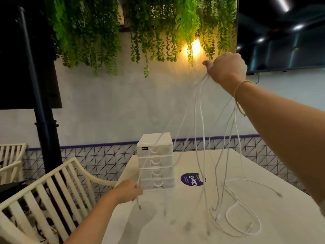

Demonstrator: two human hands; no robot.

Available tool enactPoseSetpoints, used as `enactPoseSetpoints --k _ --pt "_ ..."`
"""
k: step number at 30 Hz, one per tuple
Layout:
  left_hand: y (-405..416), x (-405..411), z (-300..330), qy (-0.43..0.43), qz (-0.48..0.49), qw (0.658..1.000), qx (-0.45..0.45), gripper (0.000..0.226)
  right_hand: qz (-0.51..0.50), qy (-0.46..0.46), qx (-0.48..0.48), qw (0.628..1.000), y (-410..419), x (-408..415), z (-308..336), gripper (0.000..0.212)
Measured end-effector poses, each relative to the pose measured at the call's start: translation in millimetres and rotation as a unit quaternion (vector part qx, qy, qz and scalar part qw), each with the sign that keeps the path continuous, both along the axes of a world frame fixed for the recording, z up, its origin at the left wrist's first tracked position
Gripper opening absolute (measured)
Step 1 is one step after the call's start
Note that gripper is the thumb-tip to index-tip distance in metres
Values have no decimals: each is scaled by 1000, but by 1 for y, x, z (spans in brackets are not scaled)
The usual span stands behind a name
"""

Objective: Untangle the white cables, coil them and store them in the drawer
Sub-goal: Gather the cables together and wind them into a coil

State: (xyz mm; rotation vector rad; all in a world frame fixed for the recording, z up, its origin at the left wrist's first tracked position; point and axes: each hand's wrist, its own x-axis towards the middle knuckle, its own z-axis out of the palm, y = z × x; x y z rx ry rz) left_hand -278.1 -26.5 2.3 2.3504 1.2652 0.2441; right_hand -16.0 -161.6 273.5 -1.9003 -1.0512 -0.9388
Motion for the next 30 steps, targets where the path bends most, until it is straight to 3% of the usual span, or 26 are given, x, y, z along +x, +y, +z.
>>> enactPoseSetpoints --k 2,4,6,9,11,14,19,26,30 --pt "-7 8 26 -54 -43 997 -43 6 7 -6 -23 1000 3 -7 -2 60" --pt "-17 22 64 -199 -65 976 -55 21 16 -19 -36 999 8 -14 -2 59" --pt "-34 45 110 -324 -84 942 -14 23 26 -35 -55 998 14 -23 -2 56" --pt "-59 82 165 -433 -122 893 21 32 51 -30 -62 996 21 -36 0 53" --pt "-70 104 185 -416 -121 899 63 41 56 -39 -68 995 23 -44 0 58" --pt "-76 122 188 -357 -65 920 149 36 72 -35 -58 995 24 -50 1 57" --pt "-76 118 163 -301 -49 933 190 31 47 -34 -40 998 16 -40 4 53" --pt "-53 91 101 -189 -29 963 191 31 36 -5 -42 998 11 -29 -1 45" --pt "-36 74 52 -166 -17 974 153 30 26 -1 -34 999 8 -25 5 48"
